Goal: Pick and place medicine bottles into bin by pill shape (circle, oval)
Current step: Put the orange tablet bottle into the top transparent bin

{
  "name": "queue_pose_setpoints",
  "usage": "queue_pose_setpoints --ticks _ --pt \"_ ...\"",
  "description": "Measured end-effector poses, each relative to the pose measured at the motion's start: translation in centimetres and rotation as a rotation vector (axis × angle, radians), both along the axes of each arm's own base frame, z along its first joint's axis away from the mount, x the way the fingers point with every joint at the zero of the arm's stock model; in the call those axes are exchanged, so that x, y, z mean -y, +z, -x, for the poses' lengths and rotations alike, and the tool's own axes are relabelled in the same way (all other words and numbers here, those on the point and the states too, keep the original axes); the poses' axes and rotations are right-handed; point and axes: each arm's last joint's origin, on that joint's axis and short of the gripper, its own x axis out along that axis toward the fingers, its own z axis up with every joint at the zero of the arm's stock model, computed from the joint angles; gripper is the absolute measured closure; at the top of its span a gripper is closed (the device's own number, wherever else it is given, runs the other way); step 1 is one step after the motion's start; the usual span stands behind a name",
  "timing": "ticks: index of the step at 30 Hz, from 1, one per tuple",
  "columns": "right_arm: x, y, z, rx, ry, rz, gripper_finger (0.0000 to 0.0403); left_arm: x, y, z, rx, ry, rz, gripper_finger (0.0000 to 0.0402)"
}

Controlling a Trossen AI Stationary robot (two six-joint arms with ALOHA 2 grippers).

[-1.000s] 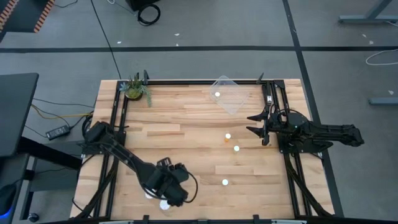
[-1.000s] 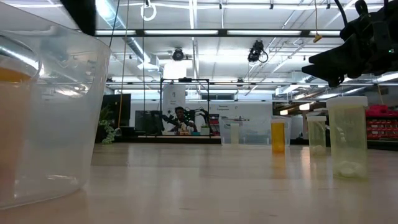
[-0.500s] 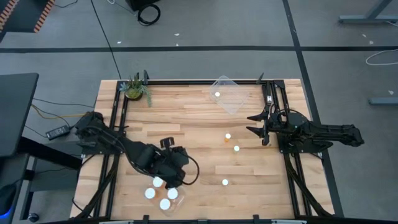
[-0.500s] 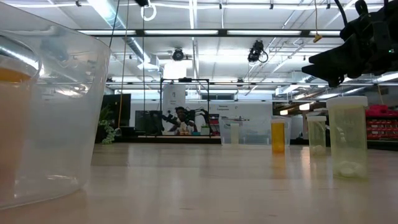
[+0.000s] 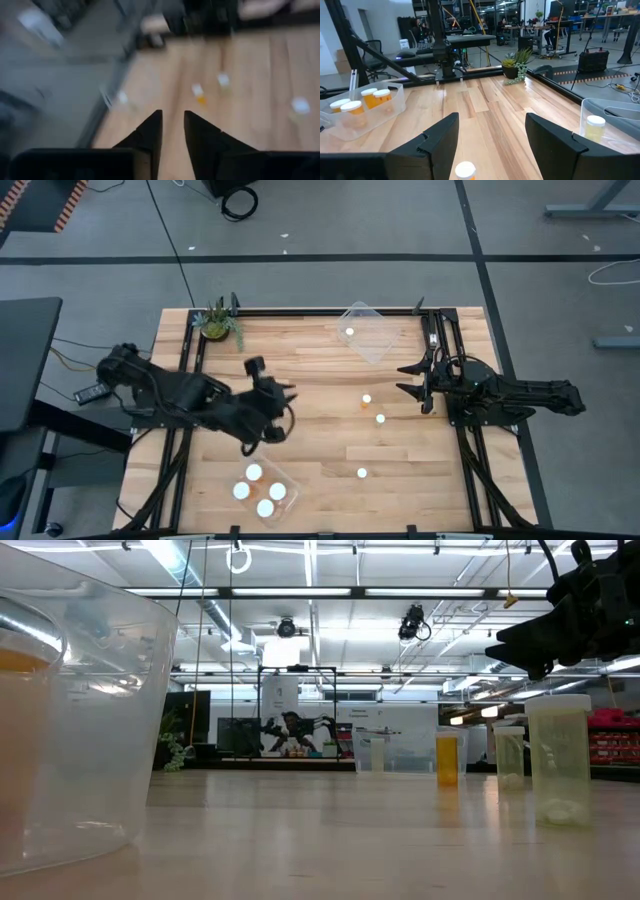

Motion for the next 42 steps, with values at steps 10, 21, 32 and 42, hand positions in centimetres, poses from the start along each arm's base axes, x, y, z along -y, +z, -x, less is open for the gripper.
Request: queue_pose_setpoints --ticks 10,21,32,42 --pt "0.0 0.0 0.0 0.0 0.0 0.0 0.0166 -1.9 10.7 3.4 0.597 -0.049 -0.182 0.0389" --pt "0.0 0.0 0.0 0.0 0.0 0.0 0.0166 -3.7 16.2 7.2 1.027 0.034 -0.292 0.0361" --pt "0.0 0.0 0.0 0.0 0.0 0.0 0.0166 -4.3 18.9 9.8 1.36 -0.082 -0.394 0.0362" --pt "0.0 0.0 0.0 0.0 0.0 0.0 0.0166 -5.8 22.1 12.8 1.446 -0.09 -0.182 0.0352"
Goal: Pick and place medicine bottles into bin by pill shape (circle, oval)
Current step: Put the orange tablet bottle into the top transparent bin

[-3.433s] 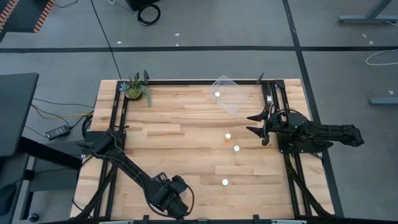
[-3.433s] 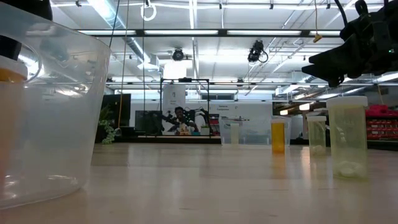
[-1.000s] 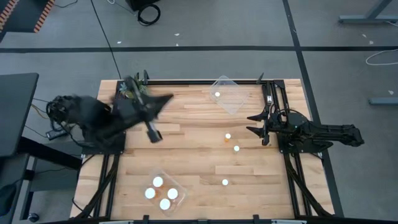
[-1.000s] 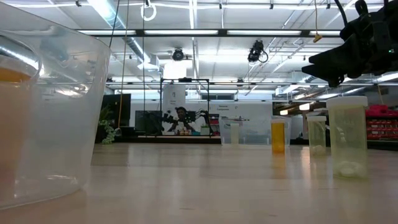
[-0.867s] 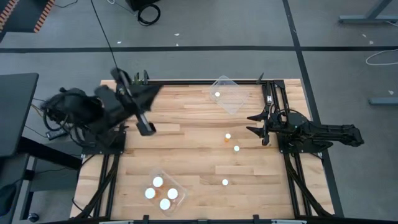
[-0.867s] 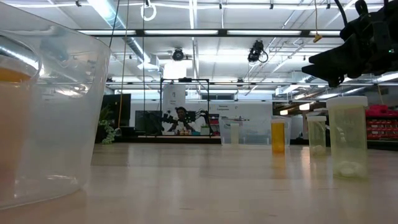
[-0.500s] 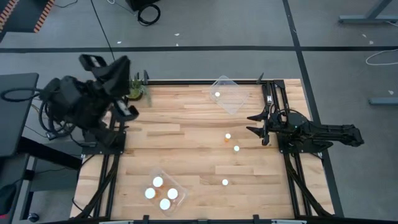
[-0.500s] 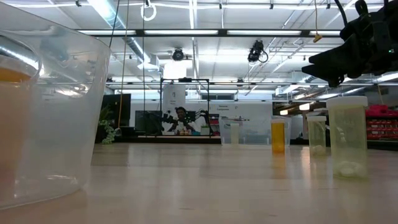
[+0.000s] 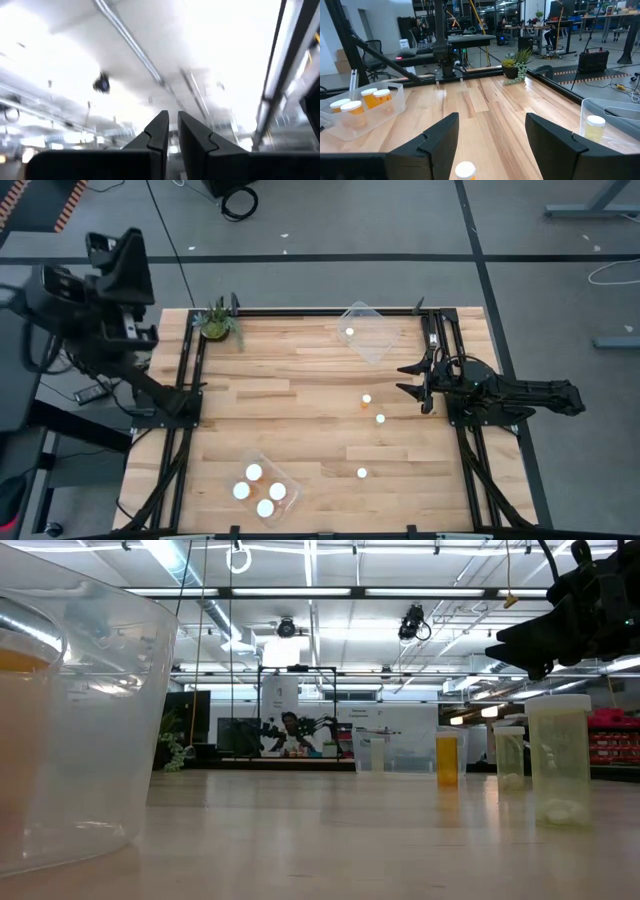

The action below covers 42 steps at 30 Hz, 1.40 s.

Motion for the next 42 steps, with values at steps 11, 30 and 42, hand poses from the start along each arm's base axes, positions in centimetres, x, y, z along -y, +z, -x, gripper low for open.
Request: queue_pose_setpoints --ticks 11,30,42 --pt "0.0 0.0 0.0 0.0 0.0 0.0 0.0166 -1.0 0.0 1.6 -0.435 -0.144 -0.023 0.0371" --pt "0.0 0.0 0.0 0.0 0.0 0.0 0.0166 -2.8 -5.7 4.9 -0.563 -0.213 0.056 0.0381" --pt "0.0 0.0 0.0 0.0 0.0 0.0 0.0166 -3.5 -10.9 6.6 -0.543 -0.264 0.061 0.0384"
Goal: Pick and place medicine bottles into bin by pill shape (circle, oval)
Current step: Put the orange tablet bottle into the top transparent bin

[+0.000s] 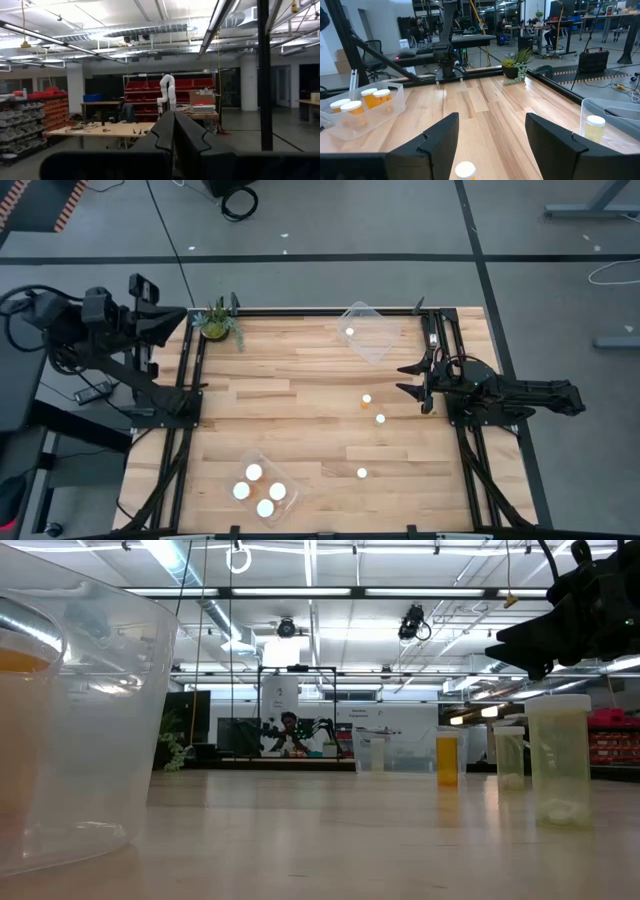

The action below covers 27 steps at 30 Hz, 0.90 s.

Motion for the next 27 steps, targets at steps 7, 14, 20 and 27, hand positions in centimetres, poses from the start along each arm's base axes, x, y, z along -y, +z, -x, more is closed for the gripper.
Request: queue_pose_setpoints --ticks 7,14,20,27 --pt "0.0 0.0 0.0 0.0 0.0 0.0 0.0166 -0.4 -3.4 1.0 -0.002 -0.022 0.033 0.0379" --pt "0.0 0.0 0.0 0.0 0.0 0.0 0.0166 -0.7 -7.4 1.6 0.014 -0.024 0.04 0.0384" --pt "0.0 0.0 0.0 0.0 0.0 0.0 0.0166 -1.2 -11.1 2.5 0.049 -0.015 0.06 0.0379" --pt "0.0 0.0 0.0 0.0 0.0 0.0 0.0166 -1.4 -15.7 2.7 0.112 0.063 0.045 0.0387"
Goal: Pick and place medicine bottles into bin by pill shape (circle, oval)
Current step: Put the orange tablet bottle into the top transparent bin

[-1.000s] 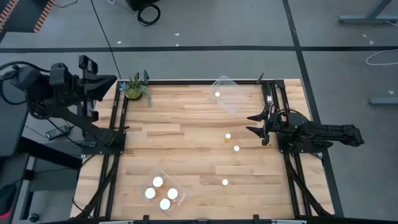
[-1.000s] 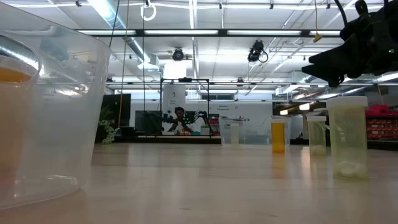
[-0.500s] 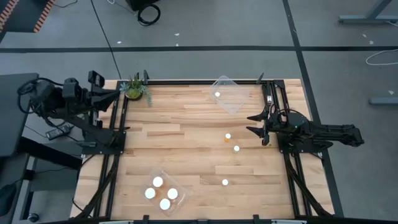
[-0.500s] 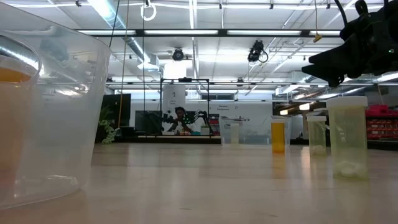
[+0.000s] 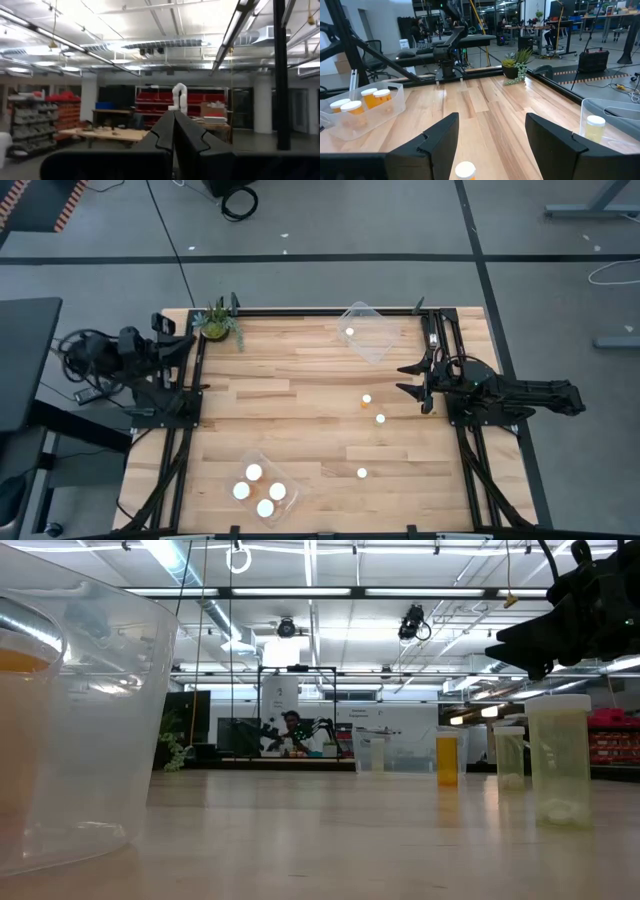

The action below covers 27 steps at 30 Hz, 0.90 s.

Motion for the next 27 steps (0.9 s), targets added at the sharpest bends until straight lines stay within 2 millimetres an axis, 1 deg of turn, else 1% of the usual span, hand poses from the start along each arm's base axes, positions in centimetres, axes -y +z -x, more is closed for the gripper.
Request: queue_pose_setpoints --ticks 4,9,14,20,23,27 --pt "0.0 0.0 0.0 0.0 0.0 0.0 0.0166 0.3 -2.6 -0.6 0.044 0.025 -0.026 0.0382" --pt "0.0 0.0 0.0 0.0 0.0 0.0 0.0166 0.9 -5.5 -1.5 0.036 -0.023 -0.07 0.0387" --pt "0.0 0.0 0.0 0.0 0.0 0.0 0.0166 1.3 -7.5 -2.2 0.007 -0.076 -0.07 0.0391" --pt "0.0 0.0 0.0 0.0 0.0 0.0 0.0166 1.7 -10.2 -3.1 -0.044 -0.087 -0.087 0.0386" --pt "0.0 0.0 0.0 0.0 0.0 0.0 0.0166 1.8 -11.5 -3.3 0.013 -0.079 -0.08 0.039" --pt "0.0 0.0 0.0 0.0 0.0 0.0 0.0166 1.6 -14.4 -3.5 0.097 -0.08 -0.097 0.0395"
